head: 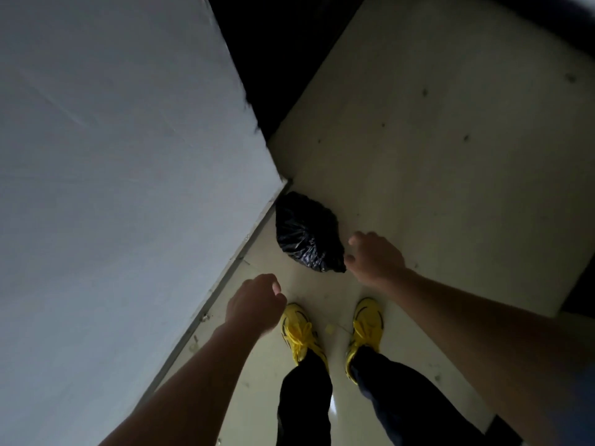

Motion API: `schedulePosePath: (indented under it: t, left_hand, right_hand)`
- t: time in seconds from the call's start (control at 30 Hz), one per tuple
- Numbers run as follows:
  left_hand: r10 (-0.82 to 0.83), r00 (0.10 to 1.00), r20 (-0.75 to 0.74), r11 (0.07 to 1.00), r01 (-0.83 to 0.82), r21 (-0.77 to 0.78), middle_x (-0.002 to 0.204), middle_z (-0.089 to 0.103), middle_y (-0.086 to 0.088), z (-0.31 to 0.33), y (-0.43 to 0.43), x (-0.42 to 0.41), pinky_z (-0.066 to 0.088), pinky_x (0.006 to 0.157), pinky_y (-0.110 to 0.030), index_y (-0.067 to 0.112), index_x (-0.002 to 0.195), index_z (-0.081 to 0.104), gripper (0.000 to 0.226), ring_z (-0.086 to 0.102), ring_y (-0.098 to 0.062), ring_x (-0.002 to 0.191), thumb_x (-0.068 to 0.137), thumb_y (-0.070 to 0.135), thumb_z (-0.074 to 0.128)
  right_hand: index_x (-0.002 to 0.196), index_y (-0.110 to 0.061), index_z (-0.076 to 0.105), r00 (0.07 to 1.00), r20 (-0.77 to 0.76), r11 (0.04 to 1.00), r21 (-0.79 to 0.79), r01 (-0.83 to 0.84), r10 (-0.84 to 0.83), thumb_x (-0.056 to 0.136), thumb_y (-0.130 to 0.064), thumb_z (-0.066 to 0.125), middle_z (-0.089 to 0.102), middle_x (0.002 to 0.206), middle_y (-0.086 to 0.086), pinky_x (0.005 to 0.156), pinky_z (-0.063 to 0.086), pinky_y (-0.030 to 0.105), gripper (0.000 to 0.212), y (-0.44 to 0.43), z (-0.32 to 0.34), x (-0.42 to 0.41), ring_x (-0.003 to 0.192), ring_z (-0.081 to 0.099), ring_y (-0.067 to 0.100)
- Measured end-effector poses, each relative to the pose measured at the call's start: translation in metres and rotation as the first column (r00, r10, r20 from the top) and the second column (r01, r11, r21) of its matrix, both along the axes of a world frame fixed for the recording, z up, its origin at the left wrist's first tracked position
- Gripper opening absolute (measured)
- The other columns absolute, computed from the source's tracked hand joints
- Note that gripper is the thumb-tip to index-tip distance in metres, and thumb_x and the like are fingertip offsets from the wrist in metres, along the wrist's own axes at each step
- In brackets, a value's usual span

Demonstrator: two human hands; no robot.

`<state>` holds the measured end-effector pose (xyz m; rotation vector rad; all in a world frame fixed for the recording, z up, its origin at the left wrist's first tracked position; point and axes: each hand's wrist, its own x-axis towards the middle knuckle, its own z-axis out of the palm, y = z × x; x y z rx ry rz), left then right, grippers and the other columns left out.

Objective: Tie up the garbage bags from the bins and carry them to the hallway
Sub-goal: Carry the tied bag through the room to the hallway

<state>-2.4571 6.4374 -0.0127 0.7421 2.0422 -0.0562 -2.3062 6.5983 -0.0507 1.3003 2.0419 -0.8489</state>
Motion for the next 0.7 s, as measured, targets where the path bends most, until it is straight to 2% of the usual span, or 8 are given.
schedulePosePath:
  t: [0.13, 0.23, 0.37, 0.53, 0.7]
  left_hand:
    - [-0.003, 0.999, -0.048, 0.999, 0.005, 0.053, 0.114, 0.065, 0.0, 0.093, -0.002, 0.01, 0.043, 0.08, -0.027, 0.024, 0.107, 0.062, 0.019, 0.061, -0.018, 0.102, 0.093, 0.029, 0.051]
    - [0.048, 0.994, -0.098, 0.996, -0.04, 0.082, 0.113, 0.066, -0.001, 0.16, -0.016, 0.02, 0.048, 0.081, -0.029, 0.025, 0.108, 0.062, 0.019, 0.063, -0.019, 0.1, 0.092, 0.03, 0.051]
    - [0.2, 0.968, -0.15, 0.974, -0.179, 0.139, 0.11, 0.069, 0.0, 0.239, -0.052, 0.044, 0.051, 0.084, -0.032, 0.023, 0.106, 0.064, 0.019, 0.064, -0.019, 0.1, 0.092, 0.028, 0.052]
    - [0.375, 0.899, -0.227, 0.924, -0.343, 0.167, 0.11, 0.067, -0.002, 0.321, -0.136, 0.079, 0.05, 0.082, -0.032, 0.023, 0.107, 0.063, 0.022, 0.061, -0.023, 0.104, 0.091, 0.029, 0.05]
    - [0.583, 0.741, -0.334, 0.812, -0.543, 0.212, 0.108, 0.068, -0.003, 0.378, -0.262, 0.107, 0.053, 0.08, -0.033, 0.022, 0.108, 0.063, 0.023, 0.063, -0.023, 0.098, 0.091, 0.029, 0.05]
  right_hand:
    - [0.123, -0.015, 0.058, 0.999, -0.03, 1.0, 0.02, -0.018, 0.019, 0.092, -0.032, 0.051, 0.06, 0.123, 0.011, 0.09, 0.05, 0.038, 0.036, -0.013, 0.092, 0.008, 0.113, 0.057, 0.029]
    - [0.119, -0.015, 0.061, 0.996, -0.07, 0.997, 0.058, -0.059, 0.063, 0.092, -0.03, 0.05, 0.062, 0.121, 0.009, 0.088, 0.049, 0.034, 0.033, -0.026, 0.155, 0.009, 0.112, 0.059, 0.029]
    - [0.124, -0.015, 0.059, 0.952, -0.11, 0.957, 0.082, -0.277, 0.285, 0.096, -0.031, 0.049, 0.062, 0.124, 0.007, 0.087, 0.047, 0.032, 0.034, -0.054, 0.227, 0.012, 0.112, 0.059, 0.026]
    - [0.098, -0.011, 0.062, 0.75, -0.144, 0.764, 0.111, -0.636, 0.645, 0.096, -0.029, 0.05, 0.064, 0.102, 0.009, 0.071, 0.047, 0.032, 0.022, -0.104, 0.31, -0.006, 0.096, 0.064, 0.03]
    - [0.112, -0.012, 0.059, 0.417, -0.086, 0.426, 0.226, -0.876, 0.905, 0.094, -0.022, 0.047, 0.062, 0.112, 0.01, 0.076, 0.047, 0.033, 0.024, -0.182, 0.386, -0.052, 0.098, 0.061, 0.028]
